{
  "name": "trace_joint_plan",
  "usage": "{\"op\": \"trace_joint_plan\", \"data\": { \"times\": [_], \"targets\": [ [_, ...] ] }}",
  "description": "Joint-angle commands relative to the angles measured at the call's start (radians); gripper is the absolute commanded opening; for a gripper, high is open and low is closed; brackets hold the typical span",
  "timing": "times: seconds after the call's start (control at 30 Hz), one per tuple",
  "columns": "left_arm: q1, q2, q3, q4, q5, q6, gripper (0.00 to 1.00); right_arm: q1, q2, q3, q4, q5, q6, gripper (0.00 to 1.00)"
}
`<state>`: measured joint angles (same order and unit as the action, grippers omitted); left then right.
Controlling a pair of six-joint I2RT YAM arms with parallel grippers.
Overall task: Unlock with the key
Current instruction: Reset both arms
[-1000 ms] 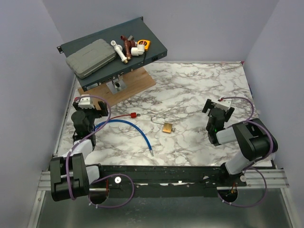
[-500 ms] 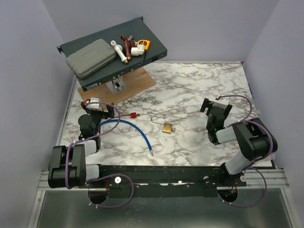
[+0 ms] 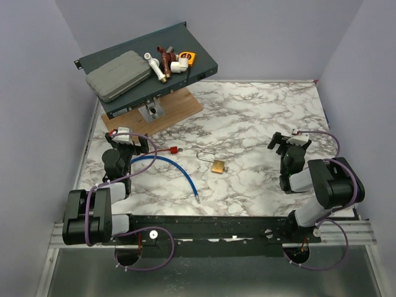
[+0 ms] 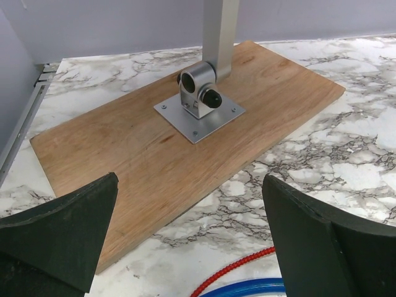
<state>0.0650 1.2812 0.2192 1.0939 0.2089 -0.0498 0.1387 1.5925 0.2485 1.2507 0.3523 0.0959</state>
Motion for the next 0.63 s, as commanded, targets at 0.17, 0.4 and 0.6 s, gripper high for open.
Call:
{"op": "trace_joint_plan", "data": {
  "times": [0.17, 0.4, 0.6],
  "targets": [
    [-0.003, -0.004, 0.006, 0.009, -0.019, 0.006, 0.98, -0.037, 0.037, -0.014, 0.085, -0.129, 0.015, 1.00],
    [-0.005, -0.002, 0.011, 0.003, -0.022, 0.007, 0.98, -0.037, 0.028, -0.006, 0.054, -0.132, 0.021, 1.00],
    [-0.010, -0.005, 0.005, 0.012, -0.031, 0.009, 0.98, -0.037, 0.037, -0.011, 0.080, -0.136, 0.018, 1.00]
  ]
}}
